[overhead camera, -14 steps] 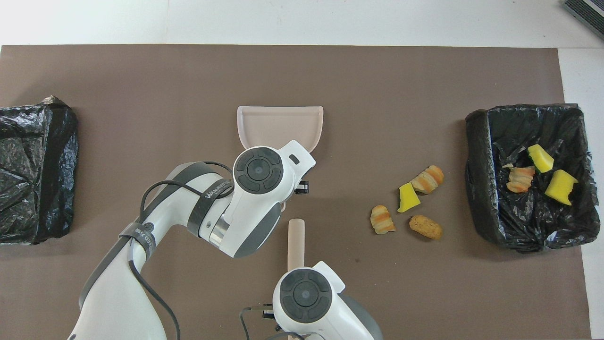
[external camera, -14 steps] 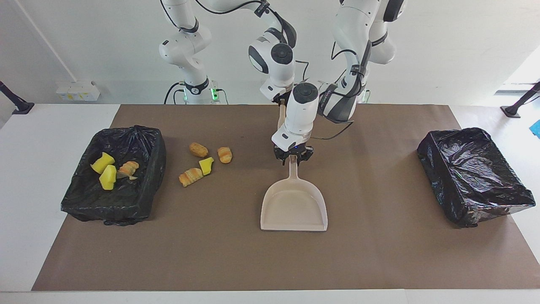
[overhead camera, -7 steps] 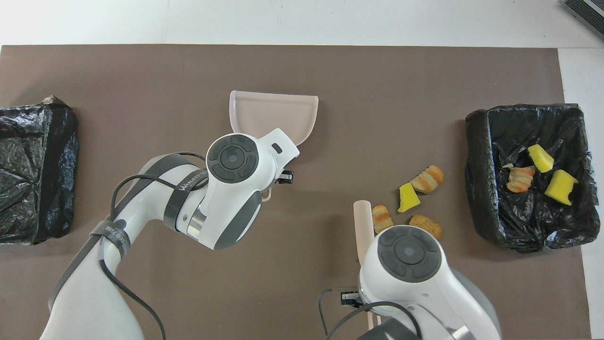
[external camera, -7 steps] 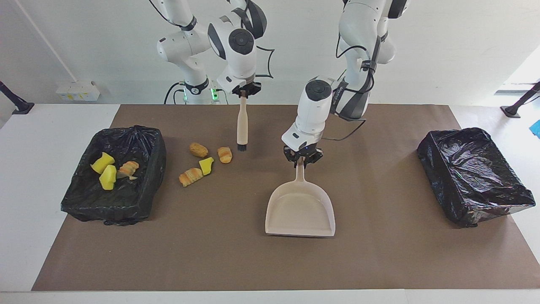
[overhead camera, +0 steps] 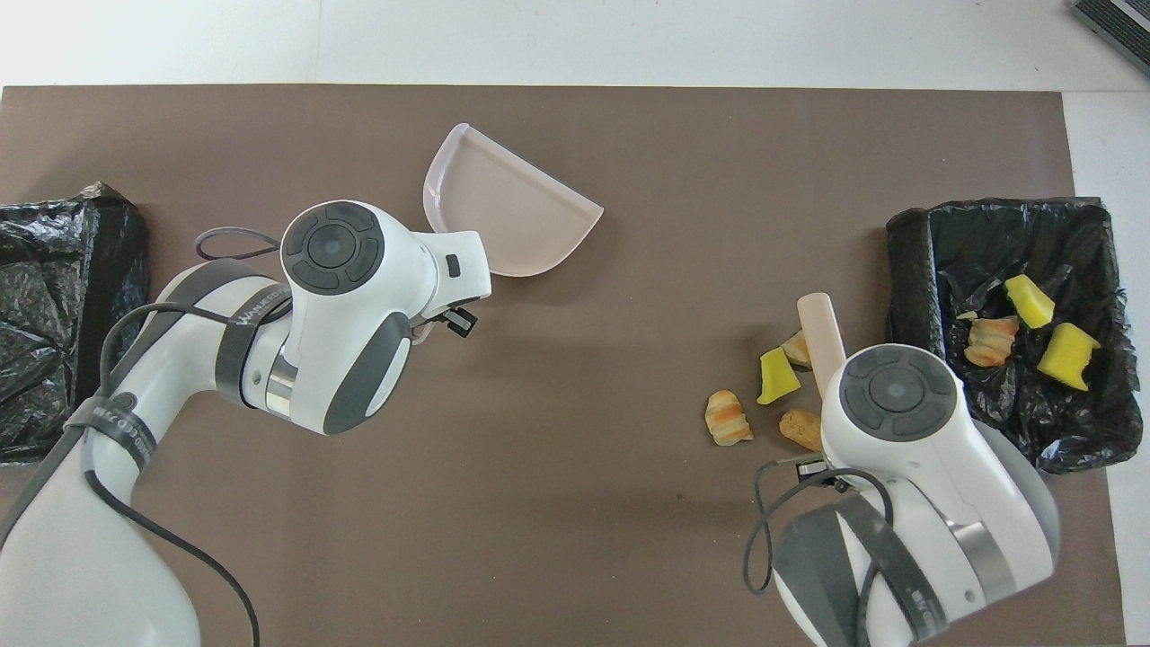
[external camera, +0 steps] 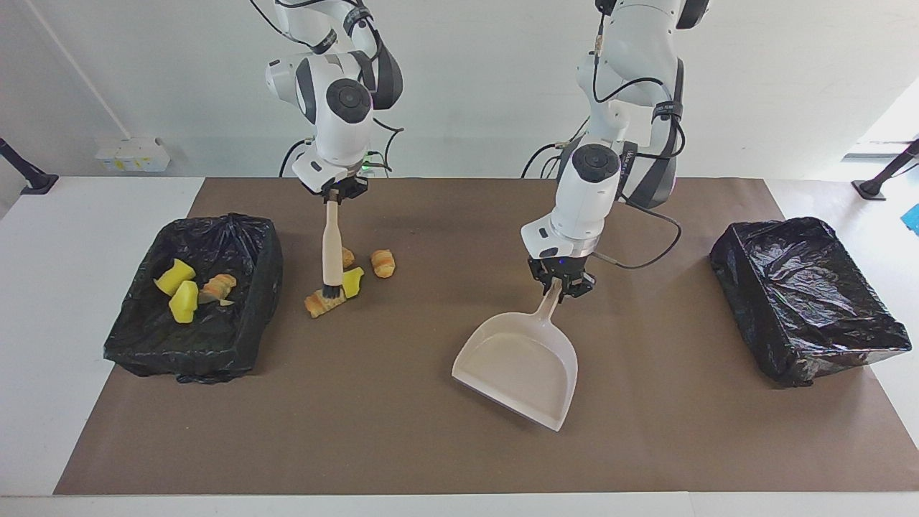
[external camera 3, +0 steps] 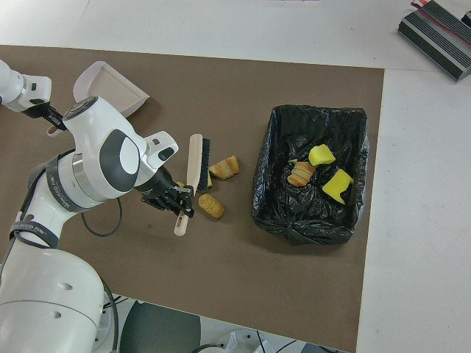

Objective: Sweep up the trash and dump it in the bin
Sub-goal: 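Sweep the remaining crusts toward the dustpan with the right gripper's brush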

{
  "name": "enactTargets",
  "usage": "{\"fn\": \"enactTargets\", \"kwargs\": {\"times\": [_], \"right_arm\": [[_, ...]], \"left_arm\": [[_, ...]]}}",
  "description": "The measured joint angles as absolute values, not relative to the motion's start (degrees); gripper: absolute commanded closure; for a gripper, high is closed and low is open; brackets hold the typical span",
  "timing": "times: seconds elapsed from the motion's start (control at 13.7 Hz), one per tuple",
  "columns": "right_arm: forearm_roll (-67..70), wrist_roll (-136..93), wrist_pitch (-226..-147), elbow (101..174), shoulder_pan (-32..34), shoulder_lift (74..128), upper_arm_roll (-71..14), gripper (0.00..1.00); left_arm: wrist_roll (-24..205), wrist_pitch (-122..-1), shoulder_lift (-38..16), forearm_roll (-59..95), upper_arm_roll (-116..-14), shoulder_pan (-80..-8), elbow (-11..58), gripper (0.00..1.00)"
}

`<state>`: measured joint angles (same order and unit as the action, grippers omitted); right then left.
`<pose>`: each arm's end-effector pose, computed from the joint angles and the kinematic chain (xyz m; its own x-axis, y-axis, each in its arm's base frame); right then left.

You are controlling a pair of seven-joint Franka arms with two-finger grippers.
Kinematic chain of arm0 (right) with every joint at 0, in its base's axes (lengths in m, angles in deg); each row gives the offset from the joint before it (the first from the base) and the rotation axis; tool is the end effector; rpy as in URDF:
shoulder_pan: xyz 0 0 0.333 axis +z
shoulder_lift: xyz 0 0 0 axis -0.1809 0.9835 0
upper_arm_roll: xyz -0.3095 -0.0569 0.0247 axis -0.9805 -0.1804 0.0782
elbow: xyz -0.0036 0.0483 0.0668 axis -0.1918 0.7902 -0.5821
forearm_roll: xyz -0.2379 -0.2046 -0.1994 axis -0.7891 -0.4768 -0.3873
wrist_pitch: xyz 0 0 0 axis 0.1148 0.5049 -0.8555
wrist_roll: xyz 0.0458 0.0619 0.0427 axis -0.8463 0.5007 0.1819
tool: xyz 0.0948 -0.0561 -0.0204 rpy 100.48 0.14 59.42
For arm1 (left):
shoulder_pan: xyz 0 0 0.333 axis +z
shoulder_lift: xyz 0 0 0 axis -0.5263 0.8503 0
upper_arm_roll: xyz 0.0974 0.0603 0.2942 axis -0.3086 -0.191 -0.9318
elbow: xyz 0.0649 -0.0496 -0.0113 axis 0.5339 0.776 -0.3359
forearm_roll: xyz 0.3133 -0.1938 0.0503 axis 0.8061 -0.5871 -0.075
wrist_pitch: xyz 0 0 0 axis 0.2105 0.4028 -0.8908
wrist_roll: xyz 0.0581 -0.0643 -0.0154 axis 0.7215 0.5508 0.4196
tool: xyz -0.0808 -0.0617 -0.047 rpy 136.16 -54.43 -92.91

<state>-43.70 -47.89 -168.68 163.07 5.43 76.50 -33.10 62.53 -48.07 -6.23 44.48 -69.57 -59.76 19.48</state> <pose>0.4174 0.1142 0.4145 0.9632 0.0436 -0.2651 0.1321 -0.9360 0.3262 0.5486 -0.2702 0.3973 0.7752 -0.6281 0.0681 -0.6272 -0.7780 -0.0366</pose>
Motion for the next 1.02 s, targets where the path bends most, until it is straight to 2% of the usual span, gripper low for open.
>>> {"fn": "enactTargets", "kwargs": {"times": [0.29, 0.73, 1.02], "right_arm": [[-44.45, -47.55, -172.32, 163.13, 3.17, 81.66, -32.98, 1.0], [-24.63, -44.28, -172.9, 163.15, 6.12, 83.18, -31.98, 1.0], [-16.46, -43.08, -172.87, 160.63, 9.58, 83.56, -31.89, 1.0]], "left_arm": [[40.75, -43.01, -7.6, 44.65, -69.72, -57.12, 19.08, 1.0], [15.82, -36.79, -9.06, 48.38, -69.61, -56.27, 19.91, 1.0], [13.8, -38.95, -13.24, 51.23, -68.93, -57.58, 27.85, 1.0]]}}
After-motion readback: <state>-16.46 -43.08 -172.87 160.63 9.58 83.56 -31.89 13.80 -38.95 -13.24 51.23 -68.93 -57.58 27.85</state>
